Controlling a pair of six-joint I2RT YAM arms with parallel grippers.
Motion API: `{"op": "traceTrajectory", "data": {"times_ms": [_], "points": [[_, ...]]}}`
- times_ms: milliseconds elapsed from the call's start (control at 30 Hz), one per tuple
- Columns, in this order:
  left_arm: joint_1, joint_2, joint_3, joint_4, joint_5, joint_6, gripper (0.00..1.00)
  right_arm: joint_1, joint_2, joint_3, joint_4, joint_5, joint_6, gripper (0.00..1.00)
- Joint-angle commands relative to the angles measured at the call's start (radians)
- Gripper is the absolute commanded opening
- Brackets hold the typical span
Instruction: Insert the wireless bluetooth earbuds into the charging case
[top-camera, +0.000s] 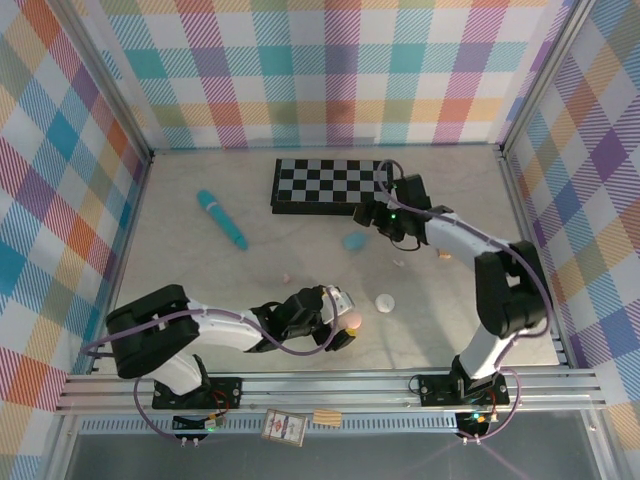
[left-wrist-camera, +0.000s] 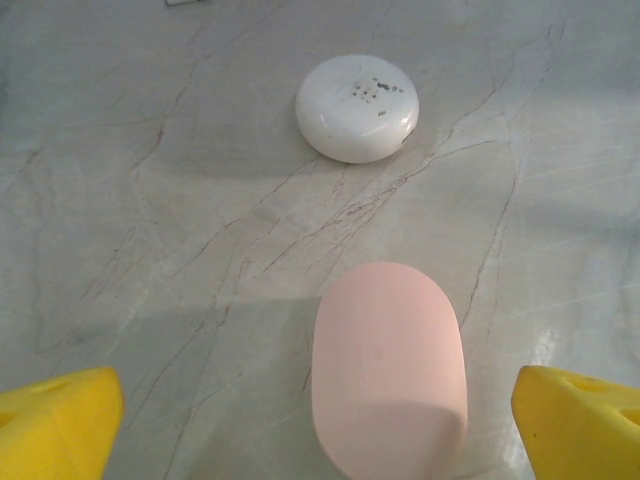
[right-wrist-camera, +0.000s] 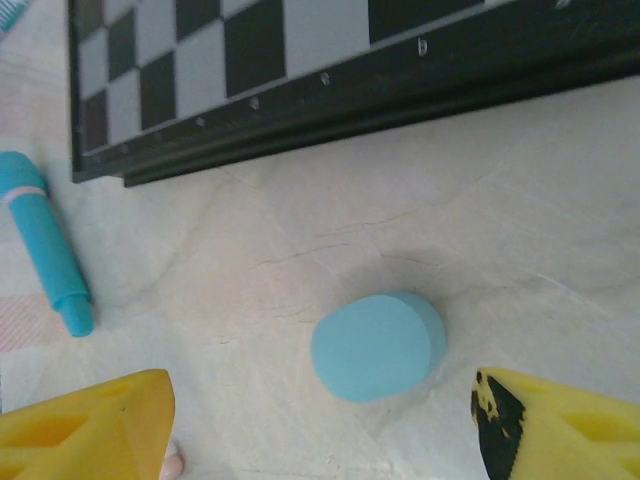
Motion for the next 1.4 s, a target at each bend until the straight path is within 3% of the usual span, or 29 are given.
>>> {"op": "traceTrajectory", "data": {"times_ms": [0, 133, 467, 533, 767, 1000, 1200, 1367], "points": [[-0.012, 0.053, 0.038, 0.071, -0.003, 0.013, 0.96, -0.008, -0.067, -0.052, -0.051, 0.040, -0.035, 0.78], [-0.012, 0.113, 0.064, 0.075, 0.027, 0.017, 0.89, -0.018, -0.124, -0.099, -0.052, 0.050, -0.025, 0.79], [-0.011, 0.134, 0.035, 0.131, 0.054, 0.020, 0.43, -0.044, -0.232, -0.124, -0.108, 0.042, -0.035, 0.77], [-0.009, 0.101, 0.026, 0.121, 0.058, 0.031, 0.38, -0.048, -0.264, -0.130, -0.124, 0.013, -0.033, 0.77], [0.067, -0.076, -0.006, 0.101, 0.174, 0.062, 0.36, -0.064, -0.478, -0.211, -0.220, -0.179, -0.046, 0.76], [0.161, -0.227, 0.036, 0.006, 0.346, 0.135, 0.37, -0.064, -0.629, -0.312, -0.192, -0.593, 0.082, 0.75], [0.206, -0.297, 0.079, 0.005, 0.422, 0.120, 0.37, -0.028, -0.716, -0.405, -0.108, -0.681, 0.187, 0.67], [0.206, -0.316, 0.122, -0.030, 0.447, 0.131, 0.37, 0.057, -0.708, -0.441, -0.021, -0.640, 0.252, 0.65]]}}
